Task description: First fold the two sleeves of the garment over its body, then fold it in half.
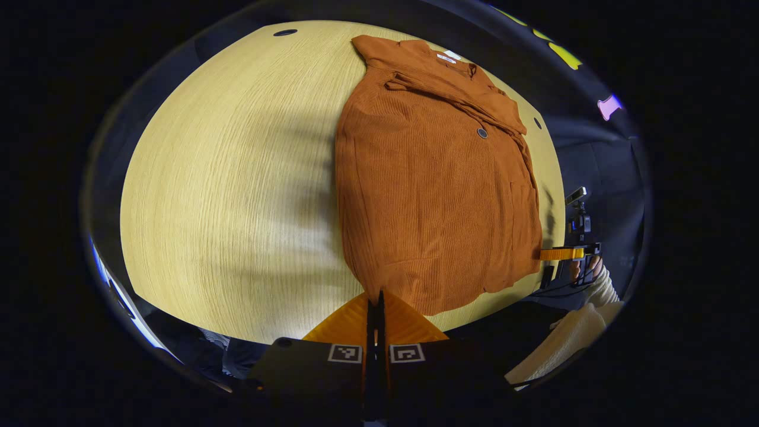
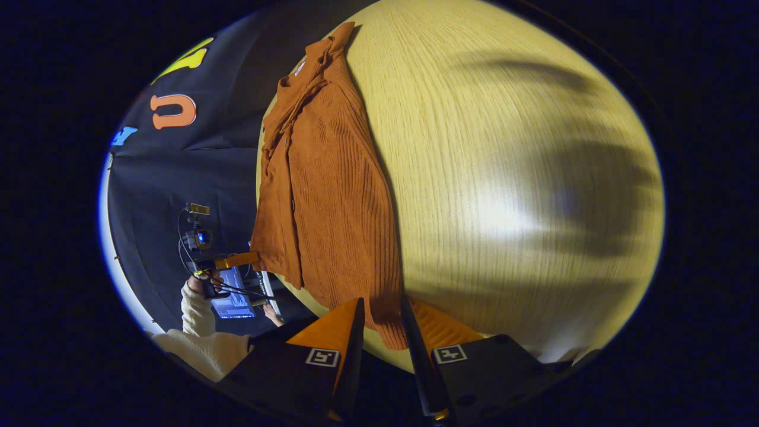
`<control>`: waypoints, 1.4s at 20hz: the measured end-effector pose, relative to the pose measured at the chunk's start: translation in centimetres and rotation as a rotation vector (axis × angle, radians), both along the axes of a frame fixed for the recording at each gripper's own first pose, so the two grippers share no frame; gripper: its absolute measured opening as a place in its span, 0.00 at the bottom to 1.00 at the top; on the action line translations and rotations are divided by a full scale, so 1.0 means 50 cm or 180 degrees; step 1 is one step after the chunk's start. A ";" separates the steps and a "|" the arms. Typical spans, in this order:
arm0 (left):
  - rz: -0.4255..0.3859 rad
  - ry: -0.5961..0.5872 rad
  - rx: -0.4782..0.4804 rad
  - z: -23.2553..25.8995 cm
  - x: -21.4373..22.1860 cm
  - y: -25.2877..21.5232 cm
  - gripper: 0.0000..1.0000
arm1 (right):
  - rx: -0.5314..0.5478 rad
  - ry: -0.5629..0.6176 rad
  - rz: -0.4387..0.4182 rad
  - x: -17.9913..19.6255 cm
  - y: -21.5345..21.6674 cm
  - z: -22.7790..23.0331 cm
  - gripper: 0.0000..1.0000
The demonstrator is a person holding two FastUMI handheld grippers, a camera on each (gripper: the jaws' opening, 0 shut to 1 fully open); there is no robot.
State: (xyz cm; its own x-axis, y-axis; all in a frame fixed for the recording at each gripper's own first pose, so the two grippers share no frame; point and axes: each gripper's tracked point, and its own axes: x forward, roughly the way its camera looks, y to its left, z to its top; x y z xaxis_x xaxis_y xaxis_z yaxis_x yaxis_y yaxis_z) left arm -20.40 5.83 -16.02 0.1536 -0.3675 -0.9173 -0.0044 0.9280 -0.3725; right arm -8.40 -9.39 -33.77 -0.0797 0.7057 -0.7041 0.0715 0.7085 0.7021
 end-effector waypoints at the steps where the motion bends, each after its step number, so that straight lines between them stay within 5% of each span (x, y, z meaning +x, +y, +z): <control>1: -0.0003 0.0003 -0.0006 0.000 0.001 -0.002 0.03 | -0.0010 0.0008 0.0003 0.002 0.004 -0.002 0.41; 3: -0.0006 0.0000 -0.0023 -0.001 0.007 -0.003 0.03 | -0.0195 -0.0004 0.0018 0.001 -0.002 -0.021 0.35; 4: -0.0003 -0.0009 -0.0040 0.000 0.011 -0.006 0.03 | -0.0245 0.0019 0.0019 0.002 -0.004 -0.020 0.10; 8: -0.0024 -0.0101 -0.0151 0.010 0.034 -0.023 0.03 | -0.0515 -0.0107 0.0091 0.017 -0.002 -0.024 0.00; 15: -0.0182 -0.0553 -0.0606 0.139 0.120 -0.077 0.03 | -0.0179 -0.0169 0.0053 0.039 0.091 0.112 0.00; 19: -0.0136 -0.0884 -0.0940 0.236 0.193 -0.088 0.03 | 0.0090 -0.0484 -0.0147 0.142 0.143 0.241 0.00; 28: -0.0072 -0.1551 -0.0758 0.346 0.475 -0.028 0.03 | 0.0169 -0.1240 -0.0340 0.440 0.179 0.418 0.00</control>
State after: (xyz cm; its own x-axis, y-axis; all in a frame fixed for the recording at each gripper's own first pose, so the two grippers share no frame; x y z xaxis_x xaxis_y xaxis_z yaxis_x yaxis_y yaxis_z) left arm 3.33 4.44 1.26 0.5299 -0.5646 -0.6328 0.2404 0.8155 -0.5264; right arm 13.62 -0.43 -12.86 0.2615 0.7317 -0.6295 -0.1359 0.6736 0.7265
